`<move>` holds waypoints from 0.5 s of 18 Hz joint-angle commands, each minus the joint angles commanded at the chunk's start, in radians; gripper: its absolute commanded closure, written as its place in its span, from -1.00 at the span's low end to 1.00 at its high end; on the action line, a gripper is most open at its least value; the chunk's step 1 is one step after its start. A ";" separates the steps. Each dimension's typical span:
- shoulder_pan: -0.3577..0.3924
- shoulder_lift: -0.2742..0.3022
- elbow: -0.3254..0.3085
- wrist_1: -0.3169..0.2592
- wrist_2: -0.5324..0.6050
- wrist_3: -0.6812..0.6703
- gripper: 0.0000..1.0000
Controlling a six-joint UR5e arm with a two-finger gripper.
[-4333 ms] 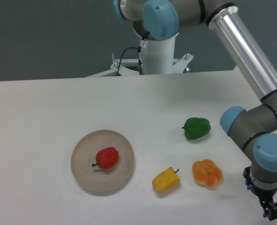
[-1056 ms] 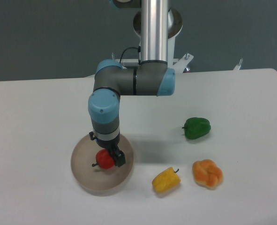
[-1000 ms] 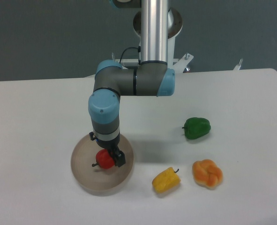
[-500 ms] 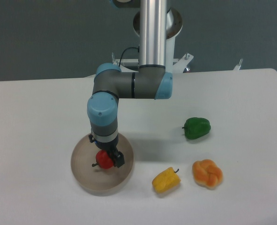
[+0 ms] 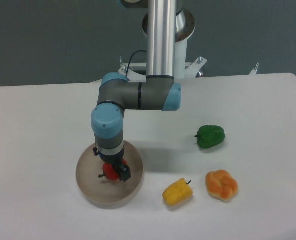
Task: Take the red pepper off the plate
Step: 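Lower the gripper onto the red pepper and close on it, then lift the red pepper off the plate and carry it toward the yellow pepper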
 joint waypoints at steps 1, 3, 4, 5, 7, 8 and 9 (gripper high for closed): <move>0.002 0.002 -0.002 0.000 -0.008 0.002 -0.18; 0.003 0.005 -0.002 0.000 -0.009 0.003 -0.11; 0.003 0.009 0.000 -0.002 -0.011 0.005 -0.11; 0.006 0.015 0.000 -0.003 -0.011 0.006 -0.10; 0.012 0.031 0.002 -0.012 -0.009 0.009 -0.10; 0.020 0.041 0.000 -0.014 -0.009 0.011 -0.10; 0.029 0.051 0.003 -0.021 -0.009 0.011 -0.10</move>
